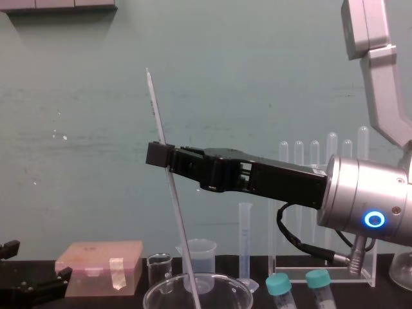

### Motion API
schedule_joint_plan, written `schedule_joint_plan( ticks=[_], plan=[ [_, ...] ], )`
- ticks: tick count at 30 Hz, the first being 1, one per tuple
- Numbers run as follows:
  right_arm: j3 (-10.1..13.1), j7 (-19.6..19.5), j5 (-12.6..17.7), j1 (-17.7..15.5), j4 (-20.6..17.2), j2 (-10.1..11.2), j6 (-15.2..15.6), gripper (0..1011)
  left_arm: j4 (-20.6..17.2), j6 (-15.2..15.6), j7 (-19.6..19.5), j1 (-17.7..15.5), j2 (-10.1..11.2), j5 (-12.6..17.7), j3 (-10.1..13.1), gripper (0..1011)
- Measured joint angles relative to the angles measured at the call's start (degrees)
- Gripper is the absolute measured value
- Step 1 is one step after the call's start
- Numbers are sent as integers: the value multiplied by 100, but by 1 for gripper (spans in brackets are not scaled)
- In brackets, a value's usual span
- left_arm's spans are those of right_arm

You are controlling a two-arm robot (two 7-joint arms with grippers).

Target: Hold the thermometer with one hand and immerse one end into the beaker, then reinsert it into the test tube rack.

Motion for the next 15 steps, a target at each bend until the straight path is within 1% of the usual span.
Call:
schedule_joint_plan(
  ticks=[15],
  plan=[
    [-7,7,-15,-7,-12,18,6,51,0,0,0,0,0,0,0,1008]
  ],
)
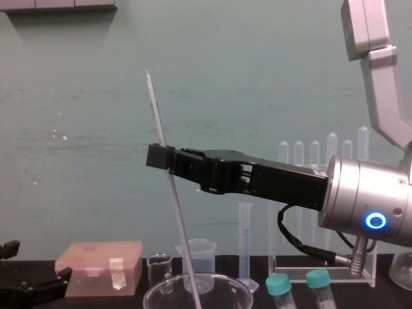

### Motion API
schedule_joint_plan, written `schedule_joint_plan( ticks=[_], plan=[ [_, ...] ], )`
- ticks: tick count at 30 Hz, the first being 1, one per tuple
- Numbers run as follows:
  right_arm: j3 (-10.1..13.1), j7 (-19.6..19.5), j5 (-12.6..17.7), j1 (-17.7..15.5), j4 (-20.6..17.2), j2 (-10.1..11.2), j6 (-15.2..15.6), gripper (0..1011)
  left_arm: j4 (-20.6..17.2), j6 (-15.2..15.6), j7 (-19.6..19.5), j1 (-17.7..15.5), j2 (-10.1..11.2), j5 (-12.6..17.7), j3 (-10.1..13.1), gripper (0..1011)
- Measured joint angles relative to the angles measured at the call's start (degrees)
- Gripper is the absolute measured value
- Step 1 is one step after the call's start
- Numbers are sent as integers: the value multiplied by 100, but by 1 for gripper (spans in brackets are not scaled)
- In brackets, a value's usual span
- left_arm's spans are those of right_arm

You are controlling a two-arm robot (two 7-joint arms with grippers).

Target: Hold the thermometer with one hand and immerse one end into the beaker, then reinsert it into the test tube rack.

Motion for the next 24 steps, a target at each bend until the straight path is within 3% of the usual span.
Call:
schedule_joint_plan(
  ticks=[24],
  plan=[
    [-19,8,-15,-15,-36,23,11,51,0,0,0,0,0,0,0,1008]
  ],
)
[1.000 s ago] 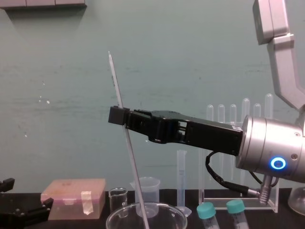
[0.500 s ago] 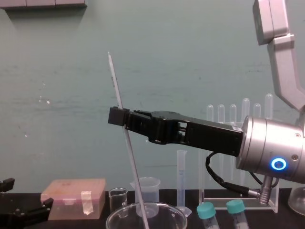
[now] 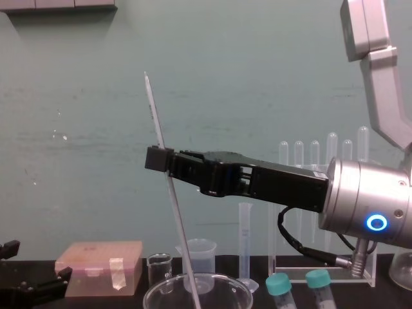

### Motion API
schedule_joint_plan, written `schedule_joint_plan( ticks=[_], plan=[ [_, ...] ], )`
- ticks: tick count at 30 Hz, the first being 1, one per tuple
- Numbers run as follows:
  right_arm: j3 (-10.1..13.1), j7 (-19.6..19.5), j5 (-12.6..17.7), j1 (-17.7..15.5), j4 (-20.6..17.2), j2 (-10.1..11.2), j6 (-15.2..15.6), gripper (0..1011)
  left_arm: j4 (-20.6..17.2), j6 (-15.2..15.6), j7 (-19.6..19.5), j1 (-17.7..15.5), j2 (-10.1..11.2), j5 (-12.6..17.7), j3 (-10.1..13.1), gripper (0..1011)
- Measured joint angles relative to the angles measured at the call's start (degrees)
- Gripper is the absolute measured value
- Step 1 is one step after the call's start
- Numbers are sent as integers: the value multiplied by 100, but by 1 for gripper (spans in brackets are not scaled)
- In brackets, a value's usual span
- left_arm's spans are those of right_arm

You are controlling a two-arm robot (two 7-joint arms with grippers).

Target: Hold the thermometer with one hand and immerse one end into the beaker, then reinsert it into the test tube rack.

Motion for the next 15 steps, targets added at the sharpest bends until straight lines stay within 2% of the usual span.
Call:
schedule_joint_plan(
  ticks=[15],
  plan=[
    [5,-19,-4,-18,-66,28,16,51,0,0,0,0,0,0,0,1008]
  ],
)
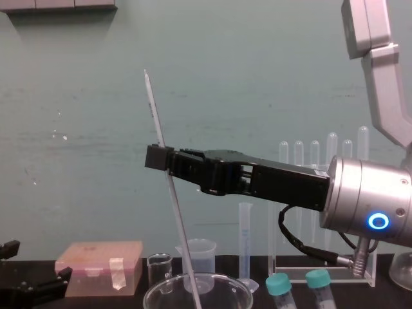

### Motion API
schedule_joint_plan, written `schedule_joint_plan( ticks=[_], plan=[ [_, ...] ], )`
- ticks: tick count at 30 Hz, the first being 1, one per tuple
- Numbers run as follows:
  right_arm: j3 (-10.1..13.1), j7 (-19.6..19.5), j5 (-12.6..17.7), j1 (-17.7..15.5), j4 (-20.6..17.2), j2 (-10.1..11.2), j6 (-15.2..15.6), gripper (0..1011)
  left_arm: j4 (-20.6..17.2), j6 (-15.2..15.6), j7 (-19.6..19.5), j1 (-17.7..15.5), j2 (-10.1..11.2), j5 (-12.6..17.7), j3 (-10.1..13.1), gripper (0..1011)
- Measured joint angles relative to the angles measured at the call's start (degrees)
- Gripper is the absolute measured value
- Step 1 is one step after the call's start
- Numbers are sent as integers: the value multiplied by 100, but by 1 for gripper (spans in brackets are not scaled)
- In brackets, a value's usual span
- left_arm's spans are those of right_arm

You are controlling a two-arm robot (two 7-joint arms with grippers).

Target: Hold the thermometer with one hand and immerse one end into the beaker, then reinsert it into the test tube rack.

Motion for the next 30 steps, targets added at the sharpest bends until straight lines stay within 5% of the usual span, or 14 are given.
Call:
schedule_joint_plan(
  ticks=[30],
  plan=[
    [-15,-31,27,-46,-54,16,22,51,0,0,0,0,0,0,0,1008]
  ],
)
